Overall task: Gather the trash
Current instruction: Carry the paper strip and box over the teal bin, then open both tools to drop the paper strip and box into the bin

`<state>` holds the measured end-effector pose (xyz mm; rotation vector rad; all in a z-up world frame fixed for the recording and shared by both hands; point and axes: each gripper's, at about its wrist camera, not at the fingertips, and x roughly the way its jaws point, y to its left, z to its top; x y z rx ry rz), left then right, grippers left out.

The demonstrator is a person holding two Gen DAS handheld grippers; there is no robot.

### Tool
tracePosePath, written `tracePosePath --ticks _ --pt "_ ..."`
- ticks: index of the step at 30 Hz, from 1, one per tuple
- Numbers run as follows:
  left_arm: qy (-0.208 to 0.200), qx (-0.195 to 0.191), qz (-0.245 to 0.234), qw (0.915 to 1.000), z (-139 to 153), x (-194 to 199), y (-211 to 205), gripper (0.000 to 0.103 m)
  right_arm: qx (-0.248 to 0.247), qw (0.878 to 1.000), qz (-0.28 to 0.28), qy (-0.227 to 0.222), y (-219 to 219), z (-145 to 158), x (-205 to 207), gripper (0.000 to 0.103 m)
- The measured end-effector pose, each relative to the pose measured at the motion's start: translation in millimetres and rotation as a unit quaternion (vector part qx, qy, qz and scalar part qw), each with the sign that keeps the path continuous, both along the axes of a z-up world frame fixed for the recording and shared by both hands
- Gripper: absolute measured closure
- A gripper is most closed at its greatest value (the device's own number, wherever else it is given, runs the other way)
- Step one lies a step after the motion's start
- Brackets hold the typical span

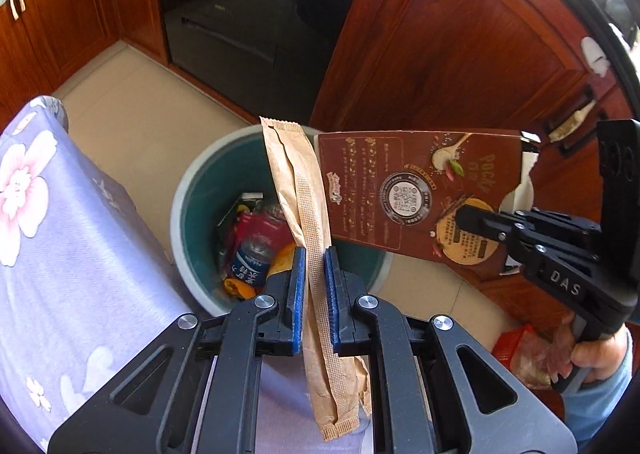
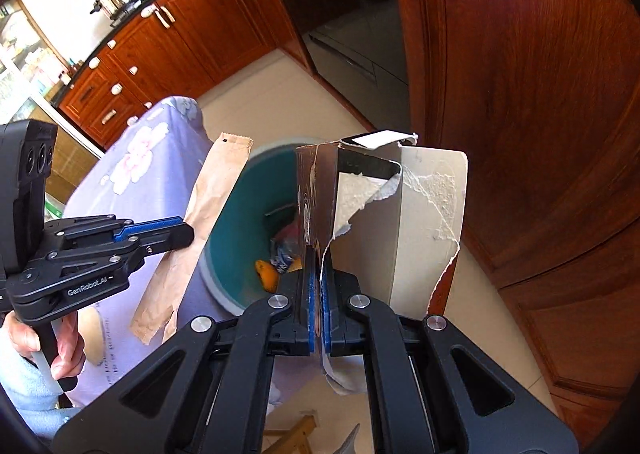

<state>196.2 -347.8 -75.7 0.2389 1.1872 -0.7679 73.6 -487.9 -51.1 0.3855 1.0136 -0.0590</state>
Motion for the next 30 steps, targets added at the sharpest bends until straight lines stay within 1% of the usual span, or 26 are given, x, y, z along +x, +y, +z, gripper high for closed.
tracePosePath --ticks 3,6,11,13,15,16,17,18,19,20,21,23,24,27,30 --pt "0.008 0.005 0.006 0.9999 -11 7 -4 0.092 -0.013 1.0 0.002 0.01 1 -4 7 0.1" --pt "0.012 0.007 0.012 0.9998 -18 12 -1 0.092 -0.012 1.0 0.008 0.018 -2 -10 16 0.1" --pt "0.013 0.013 0.018 0.9997 -25 14 -3 0.092 -0.008 1.0 0.015 0.026 2 -19 30 0.099" --pt "0.015 0.015 0.019 0.9996 -27 17 -4 0.092 -0.008 0.999 0.019 0.028 3 -21 34 0.097" --pt "0.017 0.015 0.021 0.9995 -28 19 -4 0.092 -0.007 0.999 0.022 0.03 6 -22 39 0.096" --pt "0.017 0.016 0.022 0.9995 -28 20 -4 0.091 -0.004 0.999 0.022 0.031 6 -23 40 0.091" --pt "0.018 0.016 0.023 0.9995 -29 21 -4 0.089 0.004 0.999 0.023 0.028 6 -23 40 0.084" --pt "0.019 0.016 0.024 0.9994 -30 21 -3 0.087 0.01 0.999 0.022 0.025 6 -23 40 0.056" --pt "0.02 0.017 0.025 0.9994 -30 21 -3 0.086 0.008 1.0 0.02 0.018 8 -21 40 0.037" --pt "0.018 0.017 0.025 0.9994 -31 22 -3 0.079 0.005 1.0 0.022 0.012 9 -20 41 0.036" --pt "0.015 0.018 0.026 0.9994 -31 21 -2 0.061 0.005 1.0 0.023 0.01 10 -19 42 0.036" --pt "0.005 0.021 0.035 0.9992 -31 21 -1 0.038 0.011 1.0 0.02 0.009 9 -19 43 0.032" --pt "0.001 0.022 0.038 0.999 -31 21 0 0.037 0.012 1.0 0.018 0.006 8 -18 43 0.03" --pt "0.012 0.026 0.044 0.9986 -36 25 3 0.035 0.019 1.0 0.006 0.004 5 -17 44 0.029" --pt "0.01 0.025 0.047 0.9985 -35 27 8 0.035 0.021 1.0 0.002 0.006 5 -17 44 0.028"
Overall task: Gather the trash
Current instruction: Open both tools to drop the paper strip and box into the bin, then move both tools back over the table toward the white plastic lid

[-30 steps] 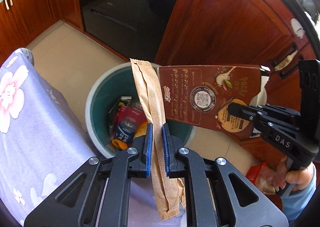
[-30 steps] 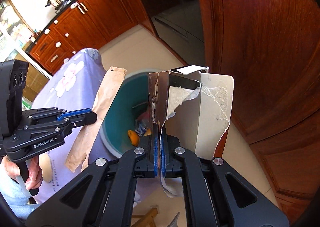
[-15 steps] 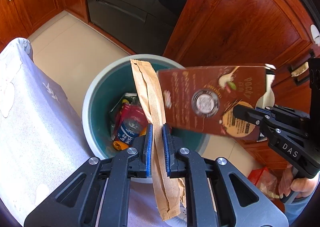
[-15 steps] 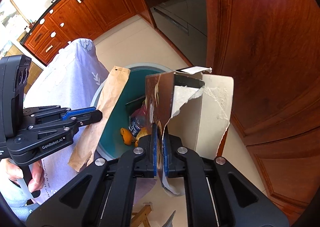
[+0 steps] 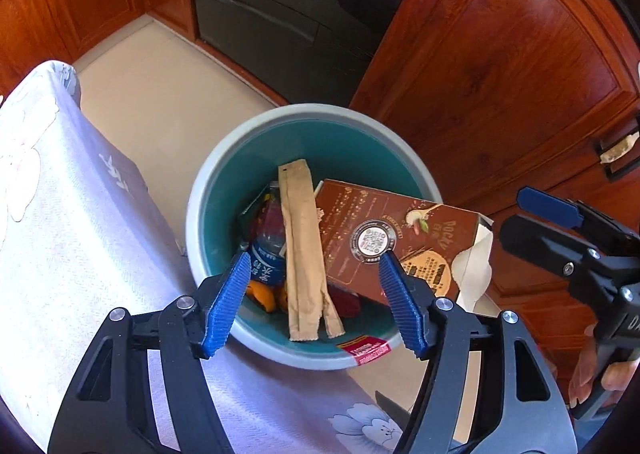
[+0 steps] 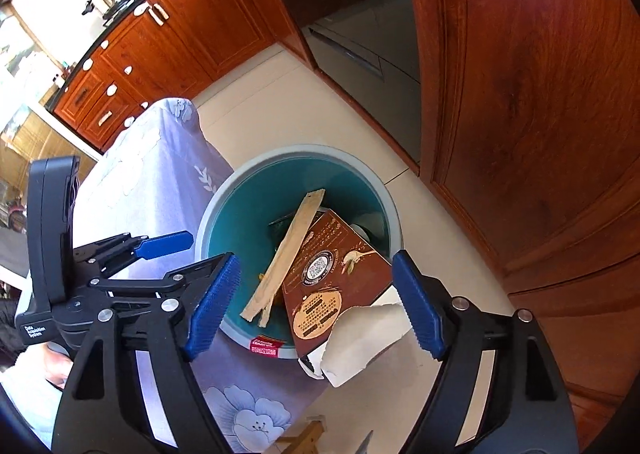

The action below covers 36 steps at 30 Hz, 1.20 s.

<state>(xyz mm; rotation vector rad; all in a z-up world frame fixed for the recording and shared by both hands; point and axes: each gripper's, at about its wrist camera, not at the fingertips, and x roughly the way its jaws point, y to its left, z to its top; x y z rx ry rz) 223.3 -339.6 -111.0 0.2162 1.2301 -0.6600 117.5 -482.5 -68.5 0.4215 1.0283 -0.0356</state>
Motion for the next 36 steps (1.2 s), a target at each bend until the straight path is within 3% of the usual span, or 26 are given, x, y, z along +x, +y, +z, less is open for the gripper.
tracePosePath --ticks 4,6,13,23,36 --pt "-0.002 -0.002 0.003 1.0 2 0 6 0.033 0.001 1.0 -0.003 0.004 -1 1 -1 0.024" --pt "-0.008 -0.002 0.004 1.0 5 -3 7 0.028 0.008 1.0 -0.006 0.005 0 2 -1 0.018" --pt "-0.031 -0.014 0.01 0.9994 24 -16 16 0.007 0.005 1.0 -0.008 -0.003 11 14 -8 0.015" --pt "-0.073 -0.013 0.025 0.997 55 -35 61 0.005 0.017 0.999 0.013 -0.026 58 40 -15 0.015" --pt "-0.109 -0.026 0.093 0.9893 84 -63 191 0.004 0.006 0.994 0.099 -0.044 182 72 -15 0.015"
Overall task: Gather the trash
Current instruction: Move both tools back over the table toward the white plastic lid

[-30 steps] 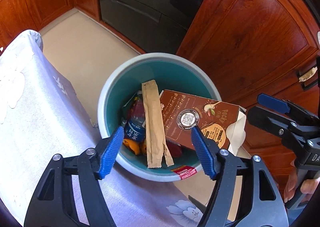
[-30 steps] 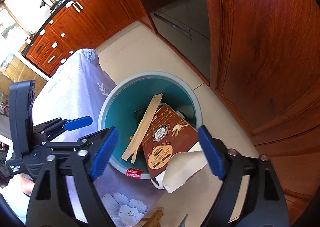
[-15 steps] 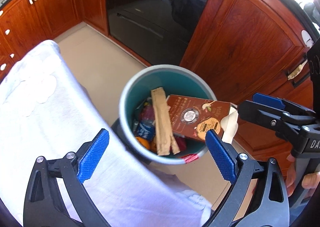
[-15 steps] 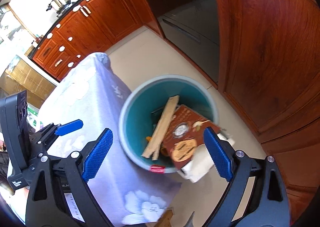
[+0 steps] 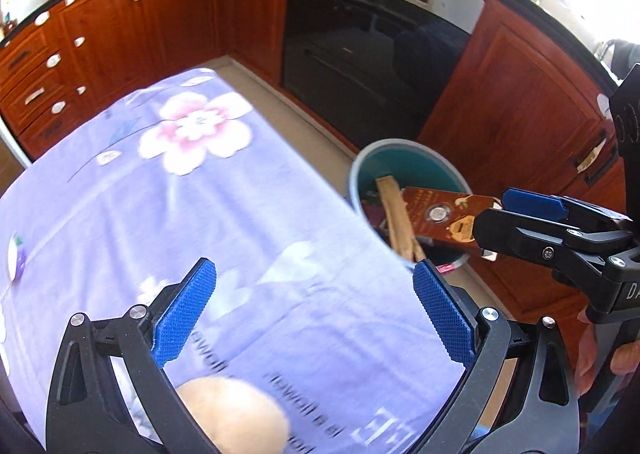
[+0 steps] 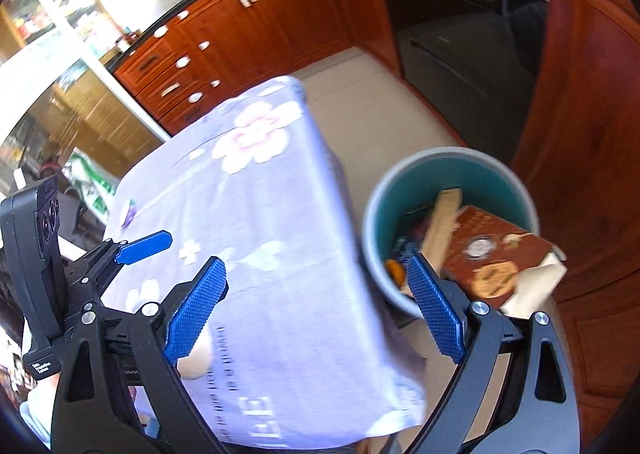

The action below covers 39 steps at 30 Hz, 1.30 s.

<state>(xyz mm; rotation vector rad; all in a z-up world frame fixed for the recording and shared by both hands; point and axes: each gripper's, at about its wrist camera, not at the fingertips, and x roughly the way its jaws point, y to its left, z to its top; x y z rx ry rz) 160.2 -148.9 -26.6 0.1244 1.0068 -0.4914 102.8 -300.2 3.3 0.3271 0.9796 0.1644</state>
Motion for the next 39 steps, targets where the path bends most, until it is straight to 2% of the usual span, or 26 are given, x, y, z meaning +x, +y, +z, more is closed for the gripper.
tracePosePath --ticks 6,12,20,25,30,39 --pt "-0.012 -0.009 0.032 0.9994 6 -14 65 0.004 -0.012 0.999 0.041 0.004 66 7 1 0.015" --pt "-0.033 0.007 0.078 0.9964 1 -18 141 0.004 -0.02 0.996 0.084 0.006 137 9 16 0.015" --pt "-0.038 0.023 0.155 0.9869 -16 12 254 0.004 -0.035 0.989 0.144 0.026 229 -10 54 0.015" --pt "-0.028 0.005 0.205 0.9784 -31 49 319 0.004 -0.037 0.986 0.158 0.041 270 -28 84 0.015" --pt "-0.014 0.006 0.216 0.9762 -45 84 348 0.005 -0.028 0.983 0.17 0.059 293 -47 103 0.015" --pt "-0.012 0.021 0.205 0.9784 -62 112 350 0.009 -0.022 0.98 0.182 0.082 309 -69 125 0.015"
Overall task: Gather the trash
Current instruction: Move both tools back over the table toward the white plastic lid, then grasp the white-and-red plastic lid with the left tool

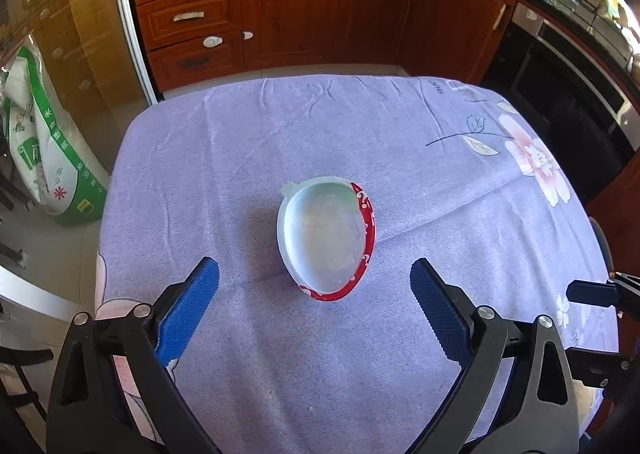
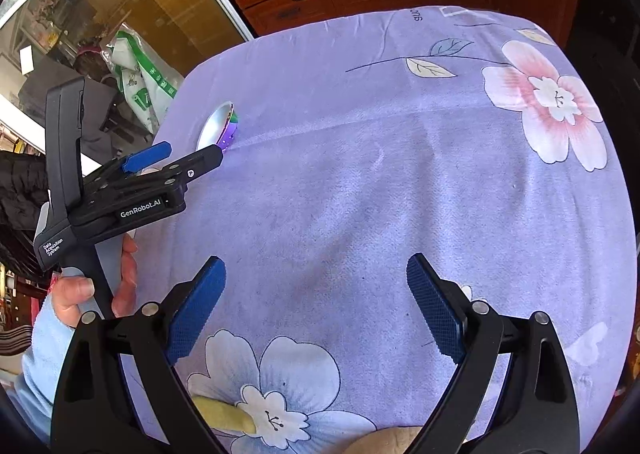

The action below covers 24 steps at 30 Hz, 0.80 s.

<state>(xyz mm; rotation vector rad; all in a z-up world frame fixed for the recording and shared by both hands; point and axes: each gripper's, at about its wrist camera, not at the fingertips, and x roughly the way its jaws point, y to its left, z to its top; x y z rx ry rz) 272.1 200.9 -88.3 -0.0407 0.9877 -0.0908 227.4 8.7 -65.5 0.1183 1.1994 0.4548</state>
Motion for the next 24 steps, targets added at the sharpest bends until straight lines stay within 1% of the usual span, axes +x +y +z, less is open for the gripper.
tracePosePath --ticks 10,13,15,16,17,19,22,24 --pt "0.007 0.0 -0.005 1.0 -11 20 -2 0.014 -0.001 1.0 0.001 0.002 -6 -7 4 0.015" --pt "0.011 -0.002 -0.007 0.9999 -15 25 -3 0.025 -0.003 1.0 0.0 0.002 -8 -9 4 0.015" --pt "0.008 0.007 -0.006 0.9999 -17 26 -4 0.039 0.0 1.0 -0.002 0.004 -10 -10 4 0.015" --pt "0.007 0.011 -0.006 0.9999 -17 26 -6 0.042 0.001 1.0 -0.002 0.005 -11 -11 4 0.015" --pt "0.004 0.014 -0.007 0.9999 -16 26 -7 0.051 0.001 1.0 -0.003 0.005 -12 -11 3 0.015" --pt "0.002 0.009 -0.012 0.9999 -16 26 -7 0.051 0.002 1.0 -0.004 0.005 -14 -12 1 0.015" --pt "-0.012 0.03 -0.016 0.9994 -12 19 -15 0.052 0.006 1.0 -0.004 0.007 -17 -13 -2 0.015" --pt "-0.018 0.035 -0.02 0.999 -7 12 -21 0.053 0.006 1.0 -0.004 0.008 -19 -12 -6 0.015"
